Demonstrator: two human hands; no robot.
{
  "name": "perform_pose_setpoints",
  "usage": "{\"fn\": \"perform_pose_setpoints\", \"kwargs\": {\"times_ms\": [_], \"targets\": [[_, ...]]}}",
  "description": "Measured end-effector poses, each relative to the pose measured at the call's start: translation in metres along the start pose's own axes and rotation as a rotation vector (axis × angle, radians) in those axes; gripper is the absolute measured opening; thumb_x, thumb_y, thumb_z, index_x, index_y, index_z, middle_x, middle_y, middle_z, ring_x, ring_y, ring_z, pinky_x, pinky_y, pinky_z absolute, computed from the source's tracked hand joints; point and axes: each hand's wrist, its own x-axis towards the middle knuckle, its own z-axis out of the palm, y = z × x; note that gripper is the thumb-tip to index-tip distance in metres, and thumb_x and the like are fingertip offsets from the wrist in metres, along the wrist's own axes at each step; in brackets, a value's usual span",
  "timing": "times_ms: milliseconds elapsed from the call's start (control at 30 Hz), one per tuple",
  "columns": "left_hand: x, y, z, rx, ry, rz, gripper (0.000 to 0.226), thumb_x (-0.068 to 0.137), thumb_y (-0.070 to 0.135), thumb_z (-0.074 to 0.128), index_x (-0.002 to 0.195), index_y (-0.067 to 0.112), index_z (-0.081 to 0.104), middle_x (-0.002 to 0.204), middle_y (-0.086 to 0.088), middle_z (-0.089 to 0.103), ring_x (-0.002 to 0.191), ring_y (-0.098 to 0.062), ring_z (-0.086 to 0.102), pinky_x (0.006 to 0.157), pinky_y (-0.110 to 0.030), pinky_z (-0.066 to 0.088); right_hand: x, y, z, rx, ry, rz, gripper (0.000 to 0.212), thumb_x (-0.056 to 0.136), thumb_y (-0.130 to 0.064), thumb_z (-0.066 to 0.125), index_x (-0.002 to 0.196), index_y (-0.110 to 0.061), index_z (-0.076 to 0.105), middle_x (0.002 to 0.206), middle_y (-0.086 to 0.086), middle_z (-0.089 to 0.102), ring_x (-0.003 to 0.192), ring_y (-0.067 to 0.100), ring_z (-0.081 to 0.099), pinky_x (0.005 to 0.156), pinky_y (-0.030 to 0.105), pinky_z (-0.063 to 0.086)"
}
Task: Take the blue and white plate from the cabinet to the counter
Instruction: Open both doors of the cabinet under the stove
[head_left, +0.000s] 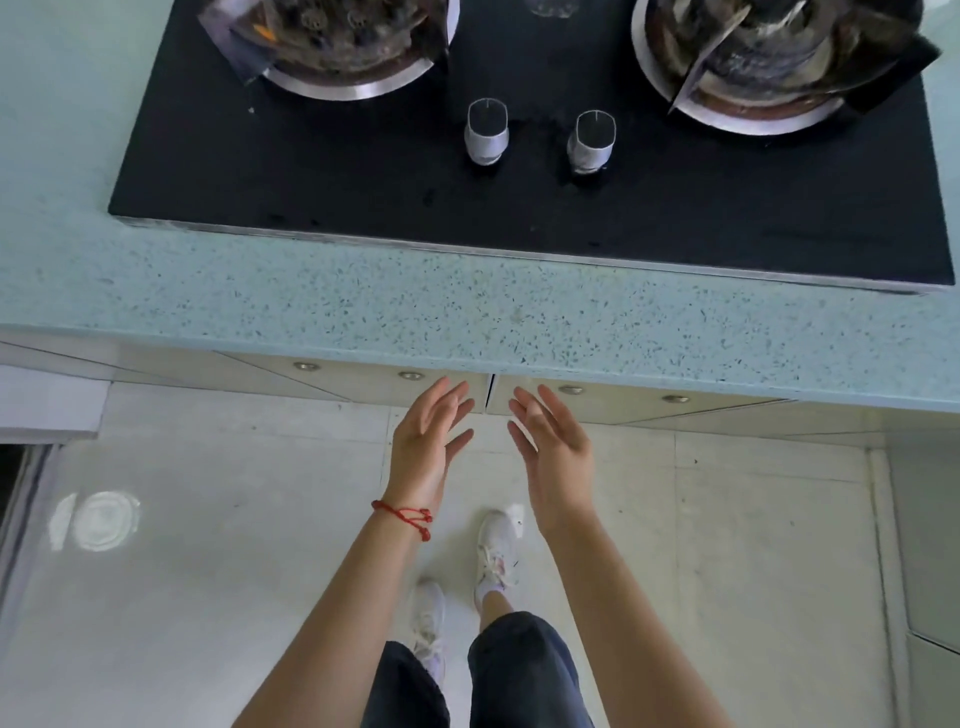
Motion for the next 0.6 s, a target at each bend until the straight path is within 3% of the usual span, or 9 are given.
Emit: {"fn": "perform_pose_setpoints", "kwargs": {"times_ms": [200,267,433,500,600], "targets": [[0.017,0.005,0.011,-0.178,-0.064,-0.021,0.020,0.091,0.013,0.049,0.102,0.022,0.063,0.106,0.007,0.068,0.110,-0.014,0.060,0.085,-0.034,0.049,0.020,-0.010,0.008,0.100,-0.054,-0.002,0.018,0.090,0.001,0.049,0.097,-0.010,0.060,0.097,0.001,0.068,0.102,0.015,0.063,0.097,0.033,0.047],[0.018,0.006,0.014,-0.195,-0.127,-0.013,0.026,0.091,0.010,0.046,0.109,0.024,0.060,0.111,0.009,0.066,0.115,-0.014,0.056,0.088,-0.033,0.048,0.022,-0.011,0.009,0.118,-0.081,-0.004,0.020,0.090,0.003,0.048,0.097,-0.010,0.061,0.096,-0.002,0.070,0.103,0.015,0.064,0.096,0.031,0.047],[0.017,0.007,0.017,-0.256,-0.183,-0.004,0.036,0.089,0.002,0.044,0.122,0.014,0.052,0.132,-0.008,0.053,0.121,-0.017,0.052,0.093,-0.035,0.045,0.021,-0.011,0.010,0.162,-0.119,0.008,0.024,0.088,0.008,0.046,0.091,-0.011,0.060,0.080,-0.008,0.074,0.095,0.014,0.067,0.092,0.030,0.050],[0.015,0.008,0.018,-0.281,-0.180,-0.011,0.034,0.087,-0.001,0.044,0.116,0.013,0.054,0.130,-0.010,0.054,0.121,-0.020,0.051,0.097,-0.037,0.044,0.020,-0.011,0.011,0.185,-0.119,0.020,0.026,0.086,0.010,0.047,0.086,-0.012,0.060,0.074,-0.008,0.073,0.090,0.012,0.068,0.086,0.027,0.050],[0.010,0.006,0.018,-0.326,-0.135,-0.034,0.025,0.086,-0.003,0.047,0.102,0.013,0.058,0.113,-0.006,0.062,0.116,-0.022,0.055,0.088,-0.033,0.049,0.015,-0.010,0.010,0.196,-0.111,0.036,0.022,0.085,0.009,0.050,0.085,-0.011,0.058,0.081,0.000,0.070,0.087,0.011,0.068,0.085,0.026,0.050]]}}
